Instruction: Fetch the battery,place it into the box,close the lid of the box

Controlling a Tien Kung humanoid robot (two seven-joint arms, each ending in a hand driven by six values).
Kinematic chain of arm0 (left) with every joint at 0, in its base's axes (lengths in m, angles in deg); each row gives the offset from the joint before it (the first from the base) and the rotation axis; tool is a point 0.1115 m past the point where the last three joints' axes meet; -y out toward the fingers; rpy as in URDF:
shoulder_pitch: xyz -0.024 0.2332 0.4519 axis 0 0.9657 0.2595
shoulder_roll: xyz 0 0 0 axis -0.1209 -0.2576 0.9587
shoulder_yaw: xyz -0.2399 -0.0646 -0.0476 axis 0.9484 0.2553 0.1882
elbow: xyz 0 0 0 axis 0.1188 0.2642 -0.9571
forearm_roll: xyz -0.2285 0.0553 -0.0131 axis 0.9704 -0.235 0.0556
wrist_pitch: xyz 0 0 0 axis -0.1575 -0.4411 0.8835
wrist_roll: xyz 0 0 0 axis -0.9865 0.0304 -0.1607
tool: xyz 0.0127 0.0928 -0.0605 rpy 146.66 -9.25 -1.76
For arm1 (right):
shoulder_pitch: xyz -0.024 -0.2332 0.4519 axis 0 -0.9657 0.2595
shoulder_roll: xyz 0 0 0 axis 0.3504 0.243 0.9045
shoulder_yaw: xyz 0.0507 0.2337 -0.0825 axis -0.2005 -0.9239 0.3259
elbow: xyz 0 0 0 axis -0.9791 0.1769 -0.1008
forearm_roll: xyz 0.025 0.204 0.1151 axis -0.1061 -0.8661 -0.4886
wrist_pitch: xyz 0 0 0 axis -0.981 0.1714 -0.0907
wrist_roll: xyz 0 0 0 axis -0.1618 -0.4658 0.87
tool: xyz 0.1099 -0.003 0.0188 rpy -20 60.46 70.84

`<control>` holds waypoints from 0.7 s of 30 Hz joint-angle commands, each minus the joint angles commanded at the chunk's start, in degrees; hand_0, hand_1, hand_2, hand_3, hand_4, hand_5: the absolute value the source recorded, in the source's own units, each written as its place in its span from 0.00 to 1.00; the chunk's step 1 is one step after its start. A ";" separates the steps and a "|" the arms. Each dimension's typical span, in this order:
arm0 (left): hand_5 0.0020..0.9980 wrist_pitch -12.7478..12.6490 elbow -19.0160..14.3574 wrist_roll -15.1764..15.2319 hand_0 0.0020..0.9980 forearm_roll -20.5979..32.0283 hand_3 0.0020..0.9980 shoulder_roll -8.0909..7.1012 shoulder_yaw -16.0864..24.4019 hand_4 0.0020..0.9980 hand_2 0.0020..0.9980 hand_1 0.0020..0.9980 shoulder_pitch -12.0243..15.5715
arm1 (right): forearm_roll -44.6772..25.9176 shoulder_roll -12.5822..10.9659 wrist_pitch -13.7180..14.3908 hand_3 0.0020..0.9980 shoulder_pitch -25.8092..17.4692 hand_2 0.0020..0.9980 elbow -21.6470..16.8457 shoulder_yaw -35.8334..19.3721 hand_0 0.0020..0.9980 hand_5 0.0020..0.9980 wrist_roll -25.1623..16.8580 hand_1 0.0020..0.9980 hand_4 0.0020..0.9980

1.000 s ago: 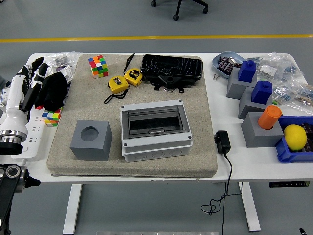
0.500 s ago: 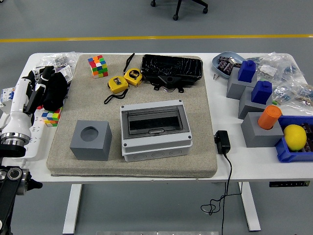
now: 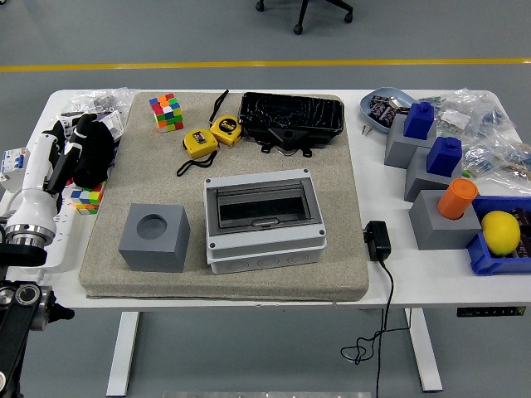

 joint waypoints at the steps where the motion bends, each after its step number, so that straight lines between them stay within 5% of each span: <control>1: 1.00 0.00 -0.01 -0.01 0.78 0.00 0.72 0.01 -0.02 1.00 0.74 0.78 0.05 | -0.12 0.02 0.74 0.04 0.02 0.08 -0.02 0.48 0.00 0.18 -0.11 0.00 0.36; 2: 1.00 0.00 -0.02 -0.02 0.78 0.01 0.72 0.00 -0.13 1.00 0.74 0.78 0.16 | 0.09 0.03 1.88 0.04 0.03 0.08 -0.14 1.41 0.00 0.18 -0.25 0.00 0.36; 3: 1.00 0.00 -0.03 -0.03 0.78 0.01 0.72 0.00 -0.20 1.00 0.74 0.78 0.23 | 0.21 0.02 2.52 0.00 0.05 0.02 -0.22 2.10 0.00 0.01 -0.29 0.00 0.49; 11: 1.00 -0.01 -0.11 -0.09 0.78 -0.02 0.72 0.00 -0.41 1.00 0.73 0.77 0.39 | -0.09 -0.05 4.27 0.00 0.34 0.02 -0.11 7.22 0.00 0.01 1.43 0.00 0.49; 14: 1.00 -0.02 -0.09 -0.12 0.78 -0.05 0.72 0.01 -0.42 1.00 0.73 0.77 0.52 | -4.86 -0.20 0.54 0.00 0.42 0.02 1.37 9.61 0.00 0.01 3.58 0.00 0.49; 15: 1.00 -0.02 -0.09 -0.11 0.78 -0.06 0.72 0.01 -0.41 1.00 0.73 0.77 0.57 | -6.39 -0.31 -1.43 0.23 0.45 0.24 1.77 10.34 0.00 0.87 4.39 0.10 1.00; 20: 1.00 -0.04 -0.11 -0.12 0.78 -0.18 0.72 0.08 -0.39 1.00 0.73 0.77 0.73 | 1.87 -0.66 -13.52 0.23 0.43 0.24 2.20 -0.09 0.00 0.87 11.53 0.10 1.00; 21: 1.00 -0.04 -0.12 -0.13 0.77 -0.18 0.72 0.08 -0.38 1.00 0.73 0.77 0.76 | 3.53 -0.63 -15.60 0.75 0.40 0.77 2.20 -2.33 0.65 1.00 12.56 0.68 1.00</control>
